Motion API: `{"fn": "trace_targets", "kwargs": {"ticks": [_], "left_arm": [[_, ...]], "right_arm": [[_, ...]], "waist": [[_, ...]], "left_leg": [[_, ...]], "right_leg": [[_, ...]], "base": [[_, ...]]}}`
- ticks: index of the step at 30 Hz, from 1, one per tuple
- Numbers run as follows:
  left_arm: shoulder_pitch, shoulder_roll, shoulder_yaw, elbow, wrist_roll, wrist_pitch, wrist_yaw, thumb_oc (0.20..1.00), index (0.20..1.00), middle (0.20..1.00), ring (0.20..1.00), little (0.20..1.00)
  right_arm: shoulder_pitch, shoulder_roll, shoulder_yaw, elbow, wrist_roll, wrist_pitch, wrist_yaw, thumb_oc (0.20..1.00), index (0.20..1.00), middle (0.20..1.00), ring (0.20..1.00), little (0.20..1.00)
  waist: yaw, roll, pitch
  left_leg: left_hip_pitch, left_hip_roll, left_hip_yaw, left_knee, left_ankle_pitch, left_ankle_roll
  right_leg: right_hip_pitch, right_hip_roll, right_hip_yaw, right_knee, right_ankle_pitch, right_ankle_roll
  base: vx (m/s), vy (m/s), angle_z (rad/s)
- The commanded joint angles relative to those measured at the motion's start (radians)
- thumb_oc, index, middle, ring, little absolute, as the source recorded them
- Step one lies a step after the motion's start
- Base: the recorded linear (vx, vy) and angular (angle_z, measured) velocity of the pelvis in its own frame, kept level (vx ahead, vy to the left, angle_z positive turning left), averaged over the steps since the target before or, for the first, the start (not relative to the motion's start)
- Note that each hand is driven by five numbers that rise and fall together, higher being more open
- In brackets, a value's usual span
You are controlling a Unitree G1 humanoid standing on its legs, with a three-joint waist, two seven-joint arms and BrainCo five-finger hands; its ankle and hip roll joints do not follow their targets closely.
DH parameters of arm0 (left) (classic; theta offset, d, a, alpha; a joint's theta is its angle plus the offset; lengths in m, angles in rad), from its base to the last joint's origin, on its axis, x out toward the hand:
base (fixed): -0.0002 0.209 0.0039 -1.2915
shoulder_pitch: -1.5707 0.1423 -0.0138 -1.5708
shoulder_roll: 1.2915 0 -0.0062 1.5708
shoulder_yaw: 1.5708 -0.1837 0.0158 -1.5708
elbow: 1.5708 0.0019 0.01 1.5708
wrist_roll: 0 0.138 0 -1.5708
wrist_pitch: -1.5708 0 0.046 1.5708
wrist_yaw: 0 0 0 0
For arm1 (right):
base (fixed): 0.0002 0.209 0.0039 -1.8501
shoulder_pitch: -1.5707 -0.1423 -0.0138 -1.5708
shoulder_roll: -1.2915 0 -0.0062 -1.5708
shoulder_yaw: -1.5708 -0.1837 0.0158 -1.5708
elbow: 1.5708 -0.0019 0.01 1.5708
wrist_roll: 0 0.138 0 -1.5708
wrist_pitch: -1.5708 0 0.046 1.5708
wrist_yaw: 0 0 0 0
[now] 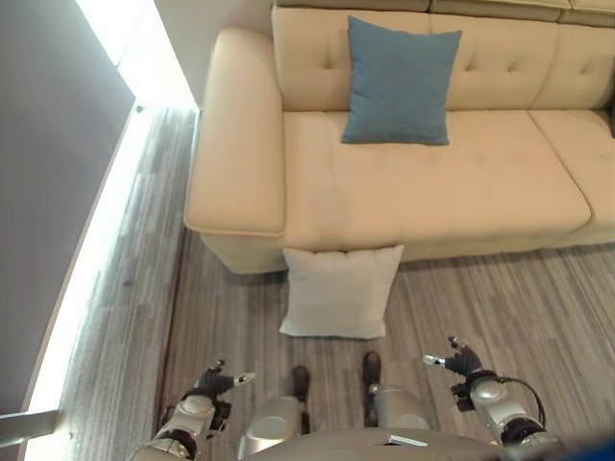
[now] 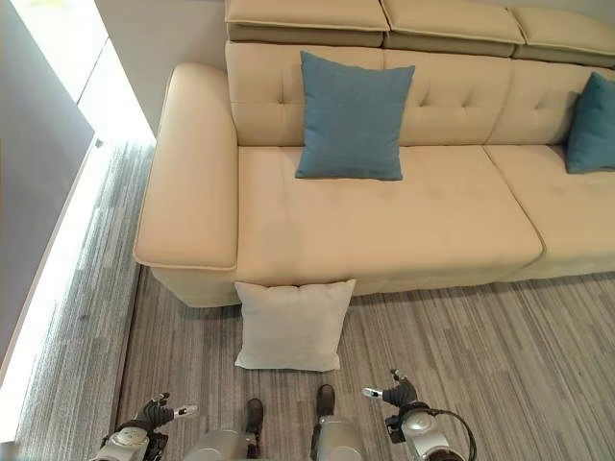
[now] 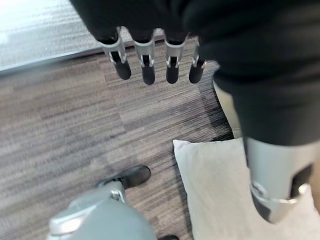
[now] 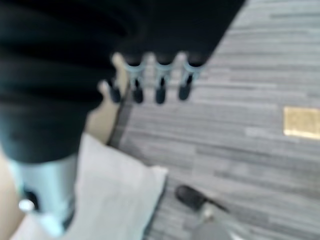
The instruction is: Pick up all the scattered cushions and arrange them neatly on the sofa.
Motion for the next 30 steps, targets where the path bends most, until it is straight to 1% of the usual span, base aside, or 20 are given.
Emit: {"fn": "trace_targets", "kwargs": {"ticks": [1,3,5,6,7,8,10,11,13,15,16,17,18,20,21,23,24,25,27,30], "left_arm": [[-0.034,0.007,0.016,-0.017,-0.027,-0.025,0.029,1.0,1.0,1.0,1.0,1.0],[-0.048,0.007,0.015,-0.025,-0.038,-0.026,0.04,1.0,1.0,1.0,1.0,1.0],[-0.093,0.008,0.004,-0.057,-0.067,-0.034,0.075,1.0,1.0,1.0,1.0,1.0],[-0.093,0.008,0.004,-0.056,-0.067,-0.034,0.075,1.0,1.0,1.0,1.0,1.0],[-0.117,0.009,-0.005,-0.069,-0.079,-0.038,0.089,1.0,1.0,1.0,1.0,1.0],[-0.155,0.012,-0.019,-0.092,-0.095,-0.047,0.108,1.0,1.0,1.0,1.0,1.0],[-0.173,0.015,-0.027,-0.104,-0.101,-0.052,0.125,1.0,1.0,1.0,1.0,1.0],[-0.222,0.022,-0.047,-0.128,-0.111,-0.061,0.16,1.0,1.0,1.0,1.0,1.0],[-0.245,0.024,-0.051,-0.134,-0.114,-0.066,0.178,1.0,1.0,1.0,1.0,1.0],[-0.301,0.032,-0.062,-0.156,-0.136,-0.081,0.227,1.0,1.0,1.0,1.0,1.0],[-0.301,0.032,-0.062,-0.155,-0.136,-0.081,0.227,1.0,1.0,1.0,1.0,1.0],[-0.391,0.038,-0.077,-0.162,-0.164,-0.097,0.292,1.0,1.0,1.0,1.0,1.0],[-0.416,0.041,-0.08,-0.157,-0.169,-0.095,0.3,1.0,1.0,1.0,1.0,1.0],[-0.553,0.067,-0.115,-0.145,-0.18,-0.093,0.331,1.0,1.0,1.0,1.0,1.0],[-0.593,0.076,-0.118,-0.143,-0.192,-0.096,0.341,1.0,1.0,1.0,1.0,1.0],[-0.634,0.083,-0.123,-0.138,-0.202,-0.097,0.348,1.0,1.0,1.0,1.0,1.0],[-0.724,0.099,-0.134,-0.118,-0.234,-0.102,0.355,1.0,1.0,1.0,1.0,1.0],[-0.724,0.099,-0.134,-0.118,-0.234,-0.102,0.355,1.0,1.0,1.0,1.0,1.0],[-0.83,0.123,-0.151,-0.106,-0.266,-0.102,0.347,1.0,1.0,1.0,1.0,1.0],[-0.901,0.144,-0.171,-0.111,-0.284,-0.109,0.352,1.0,1.0,1.0,1.0,1.0]], "right_arm": [[-0.035,-0.056,0.006,-0.021,0.008,-0.025,-0.033,1.0,1.0,1.0,1.0,1.0],[-0.042,-0.055,0.005,-0.022,0.016,-0.027,-0.04,1.0,1.0,1.0,1.0,1.0],[-0.07,-0.055,0.002,-0.036,0.048,-0.037,-0.063,1.0,1.0,1.0,1.0,1.0],[-0.07,-0.055,0.002,-0.036,0.049,-0.037,-0.063,1.0,1.0,1.0,1.0,1.0],[-0.091,-0.055,0.004,-0.041,0.06,-0.041,-0.074,1.0,1.0,1.0,1.0,1.0],[-0.124,-0.055,0.004,-0.054,0.082,-0.047,-0.093,1.0,1.0,1.0,1.0,1.0],[-0.14,-0.055,0.006,-0.059,0.09,-0.049,-0.106,1.0,1.0,1.0,1.0,1.0],[-0.188,-0.055,0.006,-0.07,0.114,-0.057,-0.135,1.0,1.0,1.0,1.0,1.0],[-0.211,-0.054,0.007,-0.071,0.121,-0.059,-0.151,1.0,1.0,1.0,1.0,1.0],[-0.269,-0.051,0.012,-0.072,0.137,-0.066,-0.196,1.0,1.0,1.0,1.0,1.0],[-0.27,-0.051,0.012,-0.072,0.137,-0.066,-0.196,1.0,1.0,1.0,1.0,1.0],[-0.36,-0.051,0.017,-0.075,0.169,-0.077,-0.257,1.0,1.0,1.0,1.0,1.0],[-0.387,-0.056,0.015,-0.079,0.178,-0.081,-0.27,1.0,1.0,1.0,1.0,1.0],[-0.516,-0.09,0.018,-0.094,0.21,-0.094,-0.322,1.0,1.0,1.0,1.0,1.0],[-0.551,-0.101,0.016,-0.098,0.215,-0.1,-0.337,1.0,1.0,1.0,1.0,1.0],[-0.586,-0.11,0.015,-0.099,0.225,-0.106,-0.348,1.0,1.0,1.0,1.0,1.0],[-0.661,-0.131,0.02,-0.096,0.243,-0.112,-0.376,1.0,1.0,1.0,1.0,1.0],[-0.661,-0.131,0.02,-0.096,0.243,-0.112,-0.376,1.0,1.0,1.0,1.0,1.0],[-0.745,-0.151,0.028,-0.096,0.259,-0.117,-0.394,1.0,1.0,1.0,1.0,1.0],[-0.798,-0.169,0.039,-0.099,0.261,-0.122,-0.411,1.0,1.0,1.0,1.0,1.0]], "waist": [[-0.004,0.007,0.005],[-0.008,0.008,0.011],[-0.011,0.01,0.039],[-0.011,0.01,0.036],[-0.012,0.01,0.051],[-0.014,0.011,0.065],[-0.013,0.014,0.073],[-0.014,0.018,0.091],[-0.015,0.02,0.092],[-0.017,0.023,0.104],[-0.017,0.023,0.102],[-0.018,0.033,0.114],[-0.02,0.034,0.11],[-0.033,0.043,0.126],[-0.038,0.047,0.128],[-0.041,0.049,0.127],[-0.051,0.049,0.128],[-0.051,0.049,0.127],[-0.065,0.048,0.123],[-0.072,0.05,0.121]], "left_leg": [[-0.068,-0.008,-0.019,0.152,-0.128,-0.025],[-0.087,-0.004,-0.022,0.159,-0.128,-0.027],[-0.158,-0.003,-0.032,0.192,-0.123,-0.029],[-0.162,-0.003,-0.033,0.194,-0.124,-0.029],[-0.192,-0.002,-0.036,0.207,-0.12,-0.03],[-0.258,-0.002,-0.041,0.234,-0.114,-0.032],[-0.288,-0.002,-0.044,0.251,-0.117,-0.033],[-0.348,-0.002,-0.045,0.27,-0.11,-0.037],[-0.384,-0.004,-0.047,0.281,-0.108,-0.038],[-0.453,-0.004,-0.047,0.302,-0.102,-0.04],[-0.455,-0.004,-0.047,0.303,-0.102,-0.04],[-0.557,0.002,-0.049,0.351,-0.135,-0.041],[-0.597,0.001,-0.048,0.366,-0.135,-0.04],[-0.756,-0.008,-0.048,0.423,-0.138,-0.034],[-0.798,-0.014,-0.05,0.433,-0.138,-0.031],[-0.842,-0.016,-0.05,0.449,-0.139,-0.031],[-0.922,-0.018,-0.058,0.462,-0.138,-0.031],[-0.923,-0.018,-0.058,0.462,-0.138,-0.031],[-1.013,-0.026,-0.064,0.46,-0.136,-0.029],[-1.073,-0.032,-0.068,0.466,-0.13,-0.028]], "right_leg": [[0.007,0.01,-0.012,0.063,-0.067,0.024],[-0.011,0.012,-0.016,0.072,-0.072,0.02],[-0.07,0.013,-0.026,0.101,-0.075,0.01],[-0.074,0.012,-0.027,0.102,-0.075,0.01],[-0.102,0.011,-0.028,0.117,-0.075,0.007],[-0.159,0.003,-0.028,0.141,-0.074,0.004],[-0.188,0.003,-0.029,0.156,-0.077,0.003],[-0.248,-0.002,-0.029,0.179,-0.077,0.002],[-0.285,-0.002,-0.029,0.193,-0.076,0.002],[-0.355,-0.007,-0.028,0.22,-0.078,0.001],[-0.358,-0.007,-0.028,0.221,-0.078,0.001],[-0.47,-0.006,-0.012,0.286,-0.105,0.008],[-0.505,-0.011,-0.007,0.297,-0.106,0.007],[-0.663,-0.018,0.013,0.36,-0.112,0.006],[-0.713,-0.019,0.013,0.385,-0.113,0.007],[-0.755,-0.024,0.018,0.398,-0.114,0.008],[-0.832,-0.026,0.026,0.413,-0.114,0.01],[-0.834,-0.026,0.026,0.414,-0.114,0.01],[-0.922,-0.025,0.038,0.415,-0.11,0.014],[-0.986,-0.024,0.048,0.429,-0.107,0.019]], "base": [[-0.01,-0.059,0.08],[-0.06,-0.079,0.21],[-0.14,-0.067,0.13],[-0.12,-0.025,0.15],[-0.16,-0.031,0.17],[-0.16,-0.031,0.11],[-0.11,-0.007,0.02],[-0.13,0.011,0.03],[-0.08,0.011,0.07],[-0.08,0.011,0.06],[-0.06,0.045,0.05],[-0.05,0.05,-0.02],[-0.1,0.085,-0.07],[-0.11,0.082,-0.01],[-0.07,0.061,0.04],[-0.02,0.029,0.07],[0.0,0.015,0.1],[0.0,0.029,0.07],[0.0,0.0,0.0],[0.01,0.005,0.03]]}}
